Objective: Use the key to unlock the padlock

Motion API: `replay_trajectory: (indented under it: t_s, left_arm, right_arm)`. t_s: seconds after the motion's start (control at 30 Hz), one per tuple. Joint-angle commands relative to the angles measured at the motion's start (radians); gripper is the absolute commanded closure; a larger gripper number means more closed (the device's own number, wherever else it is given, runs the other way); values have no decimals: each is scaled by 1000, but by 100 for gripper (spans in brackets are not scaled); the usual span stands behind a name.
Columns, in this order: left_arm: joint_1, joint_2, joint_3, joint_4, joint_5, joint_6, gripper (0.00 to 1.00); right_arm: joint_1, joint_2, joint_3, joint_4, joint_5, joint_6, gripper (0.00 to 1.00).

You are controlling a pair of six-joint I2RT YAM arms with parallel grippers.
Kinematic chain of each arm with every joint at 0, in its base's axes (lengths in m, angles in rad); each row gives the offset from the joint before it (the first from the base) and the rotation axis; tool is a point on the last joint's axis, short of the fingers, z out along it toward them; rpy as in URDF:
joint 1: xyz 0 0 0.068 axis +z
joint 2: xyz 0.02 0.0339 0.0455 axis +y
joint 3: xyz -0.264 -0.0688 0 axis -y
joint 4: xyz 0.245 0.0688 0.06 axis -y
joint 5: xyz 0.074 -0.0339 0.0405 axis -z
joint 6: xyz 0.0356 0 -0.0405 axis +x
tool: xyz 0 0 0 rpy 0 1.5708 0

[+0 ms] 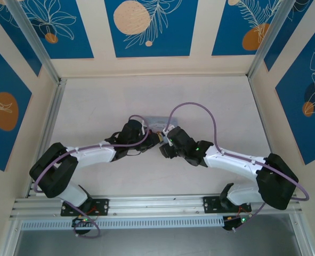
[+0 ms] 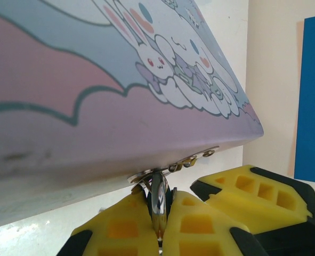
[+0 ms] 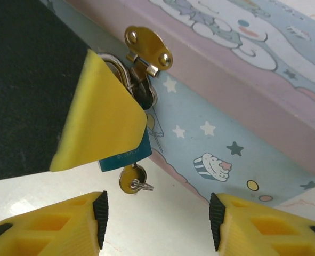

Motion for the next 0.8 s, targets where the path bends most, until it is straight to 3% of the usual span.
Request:
replay_trajectory:
  t_s: [0.0,0.53,0.77]
  left_arm:
    - [5,-9,34,11,24,6,100]
    - [5,-3,37,13,27,3,100]
    - [5,-4,31,23,29,-1,100]
  right_arm:
    - [11,19,16,7,45,-13,47]
    - [22,125,96,10,54,-15,57]
    - [9,141,113,10,44,0,78]
